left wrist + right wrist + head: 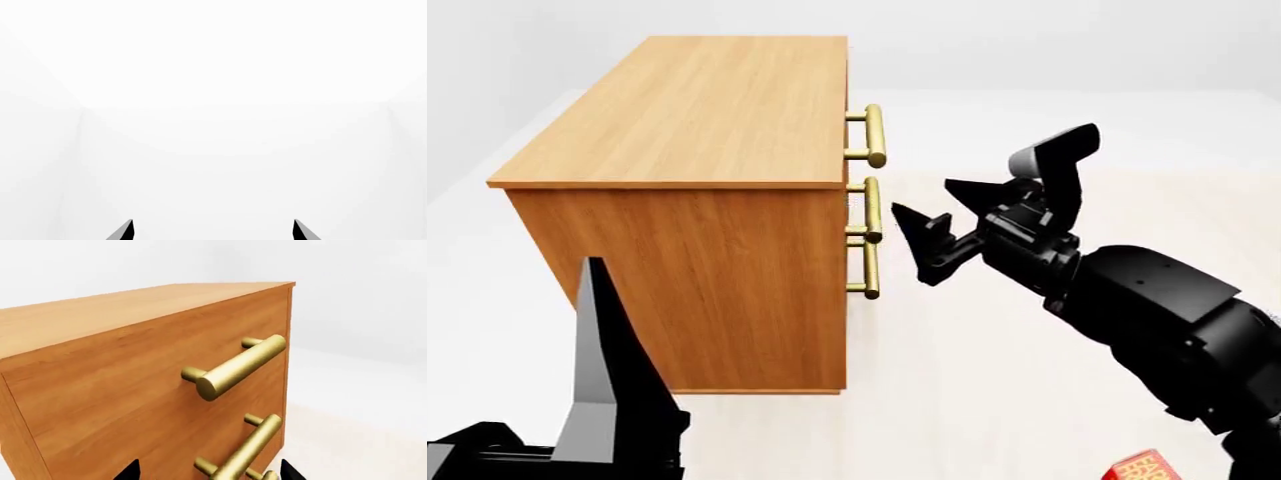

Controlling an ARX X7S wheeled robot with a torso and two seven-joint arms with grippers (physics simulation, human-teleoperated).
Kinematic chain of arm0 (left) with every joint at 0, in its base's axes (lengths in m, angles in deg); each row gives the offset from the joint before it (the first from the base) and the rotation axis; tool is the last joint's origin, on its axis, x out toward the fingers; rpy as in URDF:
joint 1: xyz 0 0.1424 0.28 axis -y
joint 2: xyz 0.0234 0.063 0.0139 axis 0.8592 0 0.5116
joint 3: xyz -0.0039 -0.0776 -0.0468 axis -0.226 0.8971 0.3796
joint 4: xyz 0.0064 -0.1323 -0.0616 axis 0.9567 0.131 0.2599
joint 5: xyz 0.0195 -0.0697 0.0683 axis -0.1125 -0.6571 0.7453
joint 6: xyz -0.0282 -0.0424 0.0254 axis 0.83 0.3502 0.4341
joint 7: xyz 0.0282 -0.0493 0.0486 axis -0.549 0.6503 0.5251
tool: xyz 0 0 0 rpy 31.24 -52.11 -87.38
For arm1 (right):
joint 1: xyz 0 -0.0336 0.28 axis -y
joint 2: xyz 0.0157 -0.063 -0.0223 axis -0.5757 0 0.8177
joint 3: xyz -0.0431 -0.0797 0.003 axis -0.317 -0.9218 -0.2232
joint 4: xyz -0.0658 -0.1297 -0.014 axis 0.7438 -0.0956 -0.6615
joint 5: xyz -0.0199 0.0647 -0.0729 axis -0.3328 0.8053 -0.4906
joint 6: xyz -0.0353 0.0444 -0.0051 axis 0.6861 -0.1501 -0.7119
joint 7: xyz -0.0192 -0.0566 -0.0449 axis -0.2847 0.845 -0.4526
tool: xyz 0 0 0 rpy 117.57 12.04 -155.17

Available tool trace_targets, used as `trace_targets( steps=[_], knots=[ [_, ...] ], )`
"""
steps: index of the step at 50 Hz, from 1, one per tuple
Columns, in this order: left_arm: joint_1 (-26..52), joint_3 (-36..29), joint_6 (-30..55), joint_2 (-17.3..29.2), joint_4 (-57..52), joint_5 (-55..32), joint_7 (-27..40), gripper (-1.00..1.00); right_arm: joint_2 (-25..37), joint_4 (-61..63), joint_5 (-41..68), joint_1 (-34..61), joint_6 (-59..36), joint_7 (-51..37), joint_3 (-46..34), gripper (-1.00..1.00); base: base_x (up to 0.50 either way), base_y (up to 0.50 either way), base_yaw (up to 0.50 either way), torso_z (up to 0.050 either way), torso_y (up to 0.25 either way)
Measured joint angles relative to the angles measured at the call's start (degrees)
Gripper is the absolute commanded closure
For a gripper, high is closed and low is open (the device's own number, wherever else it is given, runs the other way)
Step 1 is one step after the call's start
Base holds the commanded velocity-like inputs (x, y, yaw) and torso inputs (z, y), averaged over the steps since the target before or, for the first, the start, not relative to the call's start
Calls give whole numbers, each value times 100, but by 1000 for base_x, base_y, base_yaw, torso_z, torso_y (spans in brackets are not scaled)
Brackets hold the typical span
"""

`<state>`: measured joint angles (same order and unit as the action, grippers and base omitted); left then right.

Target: Close the top drawer of the cabinet and put the bowl on top of it.

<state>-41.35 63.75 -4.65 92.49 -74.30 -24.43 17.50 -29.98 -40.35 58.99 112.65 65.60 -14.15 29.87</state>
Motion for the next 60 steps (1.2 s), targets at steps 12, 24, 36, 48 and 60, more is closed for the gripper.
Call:
trace_targets(
  steps=[12, 24, 36, 48, 60],
  knots=[
    [-26, -13, -50, 16, 29, 14, 21, -100, 528, 379, -171, 301, -545, -603, -61, -100, 0, 0, 0, 0, 0],
    [-38, -47, -89, 27, 50, 36, 35, -100, 1046, 637, -164, 1131, -1733, -1101, -163, -100, 0, 0, 0, 0, 0],
    [-24, -67, -81, 43, 42, 31, 51, -100, 1476, 752, -123, 1957, -2996, -1207, -375, -100, 0, 0, 0, 0, 0],
    [-18, -60, -82, 66, 41, 6, 74, -100, 1833, 737, -443, 2288, -3749, -833, -911, -100, 0, 0, 0, 0, 0],
    [-14, -48, -70, 95, 29, -22, 97, -100, 2364, 1054, -617, 2238, -4110, -373, -1377, -100, 0, 0, 0, 0, 0]
  ],
)
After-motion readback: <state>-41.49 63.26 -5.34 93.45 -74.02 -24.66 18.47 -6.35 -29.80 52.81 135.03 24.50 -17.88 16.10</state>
